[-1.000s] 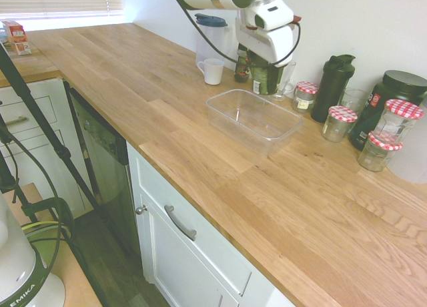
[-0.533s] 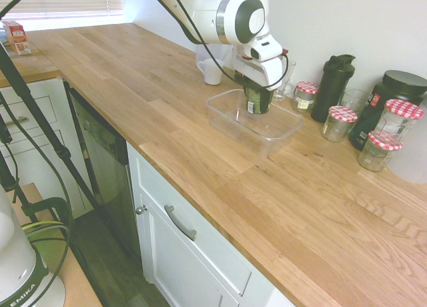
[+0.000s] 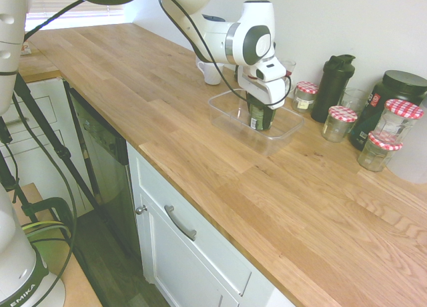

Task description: Put the cereal into the container

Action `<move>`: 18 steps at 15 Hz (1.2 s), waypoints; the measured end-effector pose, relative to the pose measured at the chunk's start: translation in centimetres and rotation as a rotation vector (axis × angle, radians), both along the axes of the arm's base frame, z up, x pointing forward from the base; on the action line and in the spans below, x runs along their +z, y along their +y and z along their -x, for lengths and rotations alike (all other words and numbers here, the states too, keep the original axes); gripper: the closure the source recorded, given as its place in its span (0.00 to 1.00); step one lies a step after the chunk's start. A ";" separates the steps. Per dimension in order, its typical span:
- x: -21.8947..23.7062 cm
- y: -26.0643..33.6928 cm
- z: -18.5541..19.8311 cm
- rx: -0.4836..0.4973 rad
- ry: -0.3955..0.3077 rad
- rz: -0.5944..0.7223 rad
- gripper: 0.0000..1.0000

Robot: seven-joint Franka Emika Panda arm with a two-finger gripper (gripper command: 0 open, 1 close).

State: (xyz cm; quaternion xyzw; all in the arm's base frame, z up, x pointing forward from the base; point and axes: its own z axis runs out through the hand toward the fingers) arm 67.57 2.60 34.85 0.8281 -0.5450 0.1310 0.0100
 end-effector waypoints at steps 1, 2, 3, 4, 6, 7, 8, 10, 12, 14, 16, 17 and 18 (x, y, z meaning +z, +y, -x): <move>0.0 0.1 0.0 0.002 0.002 -0.002 0.00; 0.0 0.2 0.0 0.006 0.003 -0.003 0.00; 0.0 0.3 0.0 0.009 0.005 -0.003 0.00; 0.0 0.3 0.0 0.012 0.005 -0.003 0.00; 0.0 0.3 0.0 0.017 0.007 -0.003 0.00; -0.1 0.3 0.1 0.022 0.011 -0.003 0.00; -0.1 0.3 0.1 0.026 0.014 -0.004 0.00; 0.1 0.3 0.1 0.030 0.014 -0.007 0.00; 0.8 0.1 0.3 0.040 0.018 -0.011 0.00; 1.7 0.0 1.1 0.053 0.034 -0.015 0.00; 2.3 -0.2 2.5 0.074 0.059 -0.011 0.00; 2.6 -0.2 3.2 0.082 0.071 -0.011 0.00; 3.1 -0.3 4.1 0.092 0.086 -0.012 0.00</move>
